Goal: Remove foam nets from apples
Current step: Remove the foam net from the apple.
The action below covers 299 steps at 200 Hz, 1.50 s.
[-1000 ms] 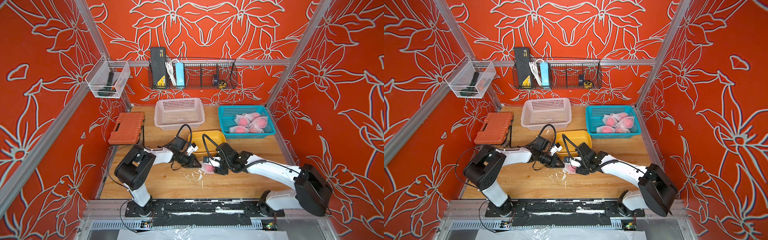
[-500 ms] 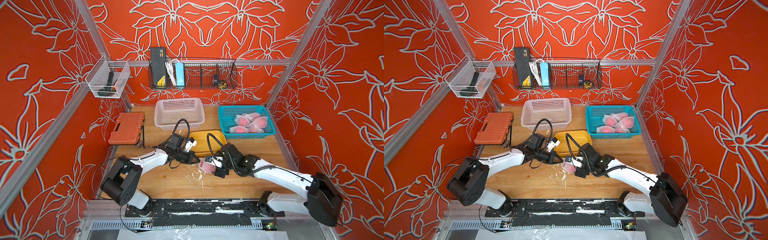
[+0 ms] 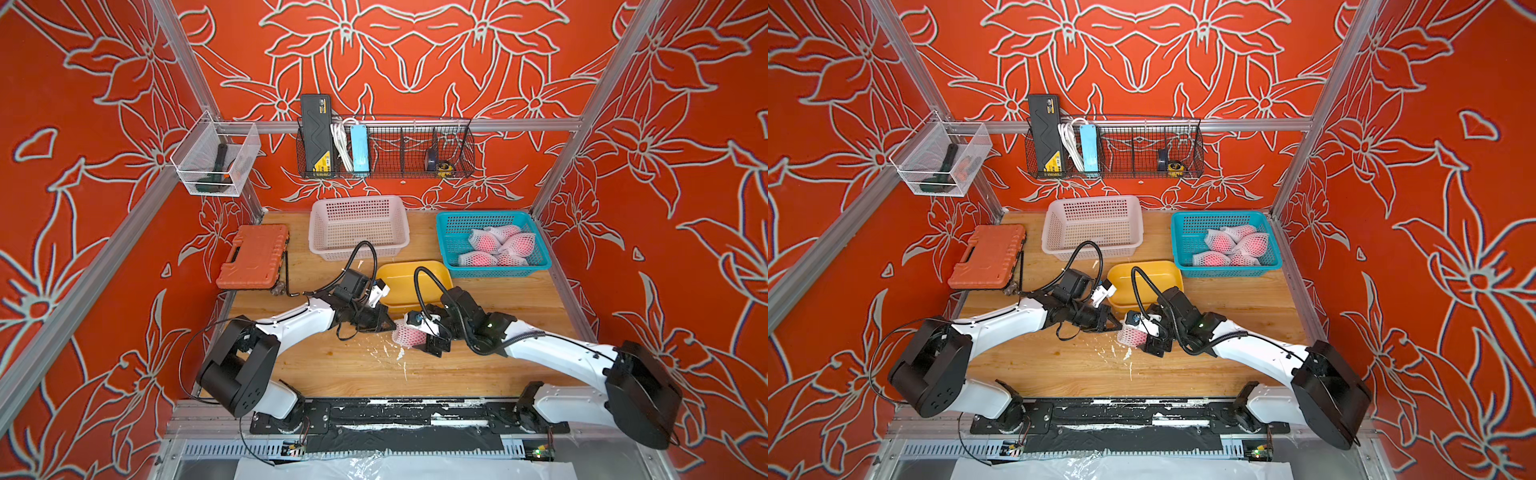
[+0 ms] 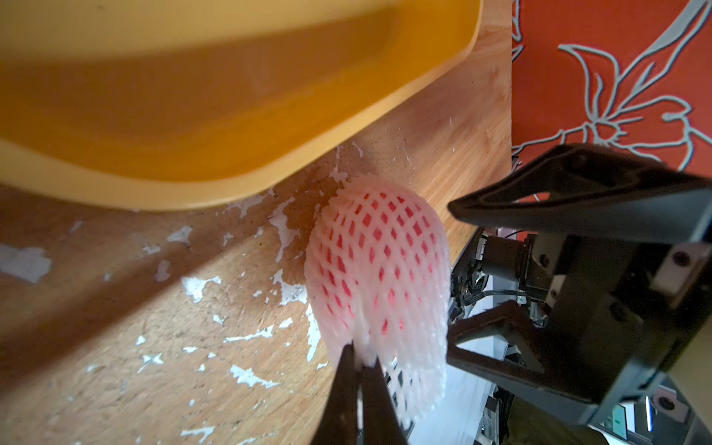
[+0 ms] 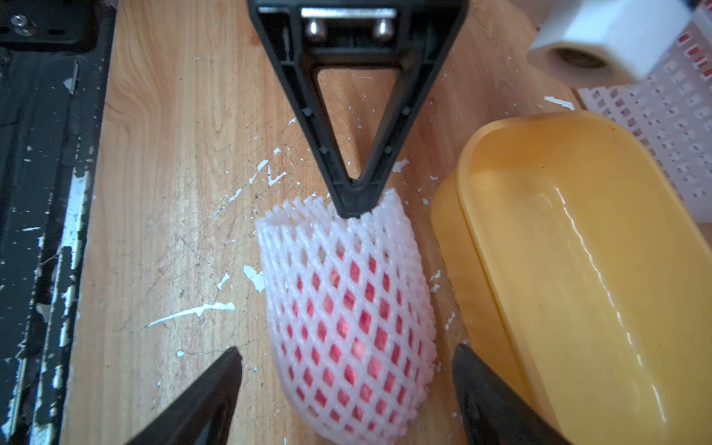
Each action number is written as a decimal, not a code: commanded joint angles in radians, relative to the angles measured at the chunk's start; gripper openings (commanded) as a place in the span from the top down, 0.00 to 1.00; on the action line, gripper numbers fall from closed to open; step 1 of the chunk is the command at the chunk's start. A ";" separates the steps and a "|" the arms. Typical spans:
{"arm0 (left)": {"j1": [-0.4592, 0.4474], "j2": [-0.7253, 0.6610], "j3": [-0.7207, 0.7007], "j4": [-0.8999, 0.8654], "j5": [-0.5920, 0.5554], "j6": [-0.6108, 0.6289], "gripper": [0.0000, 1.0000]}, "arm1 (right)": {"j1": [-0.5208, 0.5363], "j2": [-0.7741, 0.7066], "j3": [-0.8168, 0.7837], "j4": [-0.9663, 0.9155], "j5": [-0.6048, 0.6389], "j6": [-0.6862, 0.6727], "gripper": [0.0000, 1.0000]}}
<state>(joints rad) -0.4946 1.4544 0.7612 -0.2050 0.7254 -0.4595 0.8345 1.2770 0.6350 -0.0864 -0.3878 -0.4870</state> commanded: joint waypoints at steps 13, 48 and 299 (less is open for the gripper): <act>-0.011 -0.035 0.039 -0.024 -0.006 -0.043 1.00 | 0.005 0.028 0.023 0.083 -0.047 0.009 0.18; -0.013 -0.035 0.052 -0.038 0.002 -0.043 1.00 | 0.004 0.014 0.008 0.153 -0.033 0.030 0.26; -0.007 -0.496 -0.252 0.134 -0.312 0.377 0.29 | -0.050 0.099 0.058 0.236 -0.120 0.112 1.00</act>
<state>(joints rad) -0.4976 1.0603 0.5671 -0.1894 0.4053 -0.1871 0.7952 1.3674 0.6632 0.1345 -0.4690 -0.4019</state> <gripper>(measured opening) 0.695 0.054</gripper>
